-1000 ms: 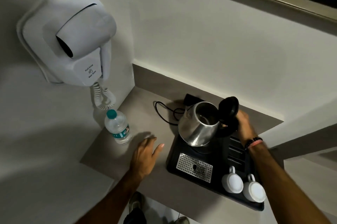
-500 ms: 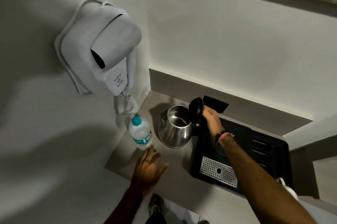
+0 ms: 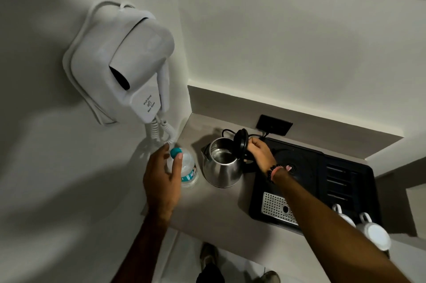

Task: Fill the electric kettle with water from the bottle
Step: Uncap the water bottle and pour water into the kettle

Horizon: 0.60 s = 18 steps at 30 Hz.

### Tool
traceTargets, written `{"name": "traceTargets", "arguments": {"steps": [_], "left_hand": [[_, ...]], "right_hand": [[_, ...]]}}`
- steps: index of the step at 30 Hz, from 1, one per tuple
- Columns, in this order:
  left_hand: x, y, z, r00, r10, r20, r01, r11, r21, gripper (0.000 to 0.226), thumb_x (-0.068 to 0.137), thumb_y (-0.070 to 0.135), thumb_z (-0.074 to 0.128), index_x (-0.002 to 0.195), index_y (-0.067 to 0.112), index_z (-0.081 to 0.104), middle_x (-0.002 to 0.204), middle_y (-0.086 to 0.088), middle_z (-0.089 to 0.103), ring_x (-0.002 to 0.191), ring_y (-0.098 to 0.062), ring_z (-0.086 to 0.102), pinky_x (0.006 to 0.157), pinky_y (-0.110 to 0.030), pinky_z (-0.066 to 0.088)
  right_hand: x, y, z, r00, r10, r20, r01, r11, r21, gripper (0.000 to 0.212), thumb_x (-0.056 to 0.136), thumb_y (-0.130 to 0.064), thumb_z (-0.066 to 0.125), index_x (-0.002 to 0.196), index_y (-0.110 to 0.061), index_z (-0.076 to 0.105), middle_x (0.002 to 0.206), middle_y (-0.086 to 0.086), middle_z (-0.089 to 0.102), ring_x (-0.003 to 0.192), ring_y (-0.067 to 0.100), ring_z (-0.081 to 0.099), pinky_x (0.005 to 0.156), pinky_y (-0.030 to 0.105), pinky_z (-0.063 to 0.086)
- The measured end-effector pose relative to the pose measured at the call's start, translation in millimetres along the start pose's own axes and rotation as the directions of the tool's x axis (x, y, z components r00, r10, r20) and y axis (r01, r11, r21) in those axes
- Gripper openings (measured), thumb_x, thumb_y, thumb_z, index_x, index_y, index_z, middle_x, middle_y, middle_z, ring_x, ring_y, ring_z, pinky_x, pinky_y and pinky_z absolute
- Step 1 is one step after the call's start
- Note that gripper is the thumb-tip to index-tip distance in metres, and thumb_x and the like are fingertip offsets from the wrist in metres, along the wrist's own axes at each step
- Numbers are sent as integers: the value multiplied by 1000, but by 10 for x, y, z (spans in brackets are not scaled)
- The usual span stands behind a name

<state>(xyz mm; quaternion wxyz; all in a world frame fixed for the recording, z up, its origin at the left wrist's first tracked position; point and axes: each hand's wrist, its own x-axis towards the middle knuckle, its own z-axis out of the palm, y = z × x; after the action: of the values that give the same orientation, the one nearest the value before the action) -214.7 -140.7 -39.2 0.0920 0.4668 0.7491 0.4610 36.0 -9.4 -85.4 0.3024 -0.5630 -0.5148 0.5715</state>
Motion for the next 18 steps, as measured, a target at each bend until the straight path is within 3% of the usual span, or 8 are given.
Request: {"name": "traceTargets", "arguments": {"steps": [3,5,7,10,14,18], "left_hand": [[100,50,4,996,25,88,-25,1000,-2,36,92,26,67,125,9,66,129,-12,67,117,-26,62,95,-26,46],[125,9,8,994,42,105,-40,999,-19,32,91,21,70,121,9,69,127,-12,68,116,-28,63,95,-39,53],[141,-23,8,994,-15,104,22,997,-68,28,89,22,72,116,13,71,123,-8,70,112,-27,64,86,-48,60],[146,-37,11,992,-81,96,93,986,-138,26,83,28,78,107,24,69,115,-1,71,105,-28,68,70,-46,64],[184,-71,63,992,-111,53,116,987,-115,37,72,38,86,98,20,67,108,-1,73,98,-24,70,66,-41,65],[180,-2,95,993,-111,-29,109,993,-52,42,67,44,88,90,16,66,104,-3,75,88,-19,69,73,-37,63]], "right_hand": [[-16,-36,-38,1000,19,17,-17,993,-115,52,81,-48,56,99,0,58,103,22,68,100,40,64,94,51,50],[-14,-54,-53,1000,17,25,-11,975,-221,44,88,-49,52,111,-13,62,117,14,67,114,36,60,103,53,45],[-1,-62,-73,999,-1,49,17,944,-331,48,97,-49,47,136,-23,56,139,9,59,132,32,49,111,53,38],[44,-52,-99,997,7,75,28,888,-459,55,102,-52,41,152,-29,40,154,10,47,143,32,38,117,53,31],[57,-43,-144,995,33,94,29,806,-592,58,103,-52,36,157,-33,29,161,11,37,149,30,27,119,54,24],[25,-83,-156,991,75,110,11,777,-630,77,89,-67,27,159,-34,21,165,11,28,153,30,18,120,56,16]]}}
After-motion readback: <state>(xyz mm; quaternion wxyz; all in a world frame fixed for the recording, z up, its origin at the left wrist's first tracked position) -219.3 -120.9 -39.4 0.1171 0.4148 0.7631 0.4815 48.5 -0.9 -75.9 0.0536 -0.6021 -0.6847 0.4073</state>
